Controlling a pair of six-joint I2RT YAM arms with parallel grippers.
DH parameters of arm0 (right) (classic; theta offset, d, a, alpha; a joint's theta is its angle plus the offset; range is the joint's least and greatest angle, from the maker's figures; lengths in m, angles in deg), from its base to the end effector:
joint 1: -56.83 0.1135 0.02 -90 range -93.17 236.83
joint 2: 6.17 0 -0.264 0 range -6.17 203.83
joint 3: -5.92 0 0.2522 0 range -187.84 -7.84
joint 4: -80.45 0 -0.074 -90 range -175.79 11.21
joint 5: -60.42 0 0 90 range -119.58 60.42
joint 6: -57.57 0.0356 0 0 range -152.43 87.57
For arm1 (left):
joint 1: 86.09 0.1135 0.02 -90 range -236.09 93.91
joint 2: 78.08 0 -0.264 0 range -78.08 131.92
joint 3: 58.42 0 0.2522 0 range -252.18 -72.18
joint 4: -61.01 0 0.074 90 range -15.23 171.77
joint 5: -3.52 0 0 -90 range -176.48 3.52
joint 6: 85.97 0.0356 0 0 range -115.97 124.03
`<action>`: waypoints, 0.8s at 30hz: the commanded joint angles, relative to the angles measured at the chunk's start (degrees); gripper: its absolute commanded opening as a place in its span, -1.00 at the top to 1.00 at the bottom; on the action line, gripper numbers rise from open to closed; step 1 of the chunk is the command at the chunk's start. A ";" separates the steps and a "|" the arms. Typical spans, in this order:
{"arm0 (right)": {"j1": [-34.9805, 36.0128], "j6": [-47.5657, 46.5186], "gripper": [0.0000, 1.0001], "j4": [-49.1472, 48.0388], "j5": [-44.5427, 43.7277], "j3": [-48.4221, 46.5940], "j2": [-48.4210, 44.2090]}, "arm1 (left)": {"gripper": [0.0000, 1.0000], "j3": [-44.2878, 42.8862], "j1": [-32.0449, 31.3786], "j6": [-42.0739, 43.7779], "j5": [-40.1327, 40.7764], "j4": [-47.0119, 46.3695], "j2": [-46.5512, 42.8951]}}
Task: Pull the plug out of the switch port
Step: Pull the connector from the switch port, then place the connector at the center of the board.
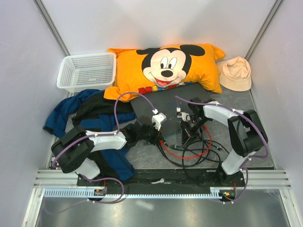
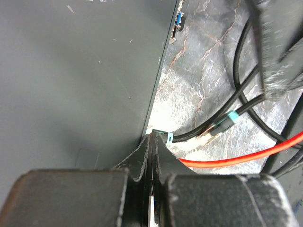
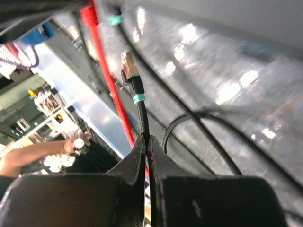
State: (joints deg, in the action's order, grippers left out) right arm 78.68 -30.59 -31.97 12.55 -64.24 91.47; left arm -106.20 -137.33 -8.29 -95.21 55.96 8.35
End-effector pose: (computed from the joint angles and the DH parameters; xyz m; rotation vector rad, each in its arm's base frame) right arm 0.2417 0.1226 0.1588 0.4291 -2.7001 -1.0057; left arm 0.1783 -0.2307 0.1590 0.8400 2.0998 -0.7847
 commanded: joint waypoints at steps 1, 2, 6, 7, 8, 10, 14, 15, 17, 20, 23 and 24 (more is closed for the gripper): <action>0.03 -4.92 0.99 7.44 3.30 -5.29 -6.67 | 0.96 -5.26 5.01 5.02 10.58 8.25 0.67; 0.39 -5.45 1.00 7.79 4.35 -5.99 -7.38 | 0.96 -5.88 5.36 4.76 10.14 9.39 0.49; 0.65 -11.51 1.00 13.41 9.99 -10.12 -11.05 | 0.97 -9.74 7.91 6.07 7.60 11.42 -0.74; 0.39 -11.60 1.00 13.33 6.94 -11.18 -12.29 | 0.97 -10.36 8.87 7.03 7.59 12.03 -1.00; 0.04 -11.25 1.00 12.19 5.17 -12.84 -13.35 | 0.97 -10.89 9.40 7.48 7.59 12.39 -1.79; -3.81 -11.43 1.00 10.96 2.97 -14.52 -15.46 | 0.97 -12.03 10.89 8.62 7.76 13.09 -2.41; -14.70 -8.45 1.00 2.55 -5.81 -19.95 -16.17 | 0.97 -13.09 12.83 11.96 7.42 13.10 -3.64; -19.34 -8.18 1.00 1.21 -7.22 -21.37 -15.48 | 0.97 -13.26 12.92 12.23 6.98 12.75 -3.90; -21.84 -8.00 0.99 -2.90 -11.96 -25.66 -14.94 | 0.97 -13.70 13.19 15.12 6.19 12.66 -3.99; -29.47 -6.25 1.00 -8.80 -22.67 -28.93 -14.77 | 0.97 -15.11 13.19 15.92 4.25 12.66 -3.73; -35.28 -5.10 1.00 -12.06 -27.61 -29.82 -14.59 | 0.97 -15.73 13.19 15.04 3.55 11.69 -3.38; -37.73 -4.84 1.00 -12.86 -30.32 -29.56 -14.68 | 0.97 -15.64 13.19 14.69 3.46 11.51 -3.46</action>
State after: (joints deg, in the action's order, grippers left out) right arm 46.46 -37.17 -36.54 -5.35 -91.36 77.13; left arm -119.41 -124.08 3.86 -90.51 69.08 5.86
